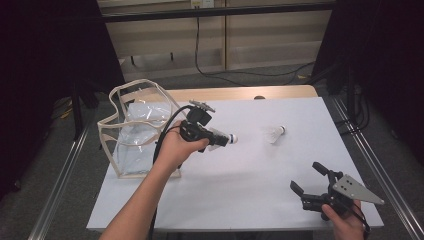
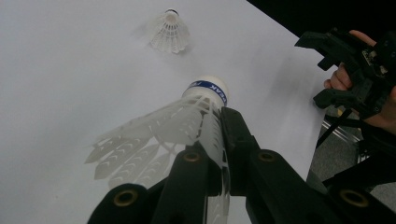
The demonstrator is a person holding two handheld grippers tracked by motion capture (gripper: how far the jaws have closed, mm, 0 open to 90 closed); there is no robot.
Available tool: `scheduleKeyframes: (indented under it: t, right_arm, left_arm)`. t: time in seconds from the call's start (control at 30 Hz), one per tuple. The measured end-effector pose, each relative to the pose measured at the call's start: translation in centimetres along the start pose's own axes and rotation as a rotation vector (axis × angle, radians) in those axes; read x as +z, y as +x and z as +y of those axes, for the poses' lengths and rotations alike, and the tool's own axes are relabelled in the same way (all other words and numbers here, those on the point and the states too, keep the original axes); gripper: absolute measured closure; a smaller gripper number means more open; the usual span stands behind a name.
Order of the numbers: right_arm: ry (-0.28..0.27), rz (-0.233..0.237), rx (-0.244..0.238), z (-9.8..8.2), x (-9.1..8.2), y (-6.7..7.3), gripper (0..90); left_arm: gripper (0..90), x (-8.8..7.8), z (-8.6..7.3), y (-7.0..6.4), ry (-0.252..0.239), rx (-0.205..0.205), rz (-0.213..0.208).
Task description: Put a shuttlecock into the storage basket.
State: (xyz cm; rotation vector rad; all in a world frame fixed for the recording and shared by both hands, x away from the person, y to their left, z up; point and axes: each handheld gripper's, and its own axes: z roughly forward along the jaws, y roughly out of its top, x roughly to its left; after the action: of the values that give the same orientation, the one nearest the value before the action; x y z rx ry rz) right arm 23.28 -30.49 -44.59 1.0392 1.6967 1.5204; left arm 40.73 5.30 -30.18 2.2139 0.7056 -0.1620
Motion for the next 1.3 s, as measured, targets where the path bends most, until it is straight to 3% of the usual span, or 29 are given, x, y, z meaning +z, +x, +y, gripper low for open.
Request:
scheduleKeyframes:
  t: [0.37,1.3]
  right_arm:
    - [0.001,0.0,0.001,0.0,0.0,0.0,2.3]
    - [0.0,0.002,0.003,0.0,-0.1,0.0,2.2]
  left_arm:
    - [88.3,-0.7,0.6,0.3,0.011,0.0,0.023]
    - [88.1,-2.0,2.5,0.6,0.022,-0.006,0.027]
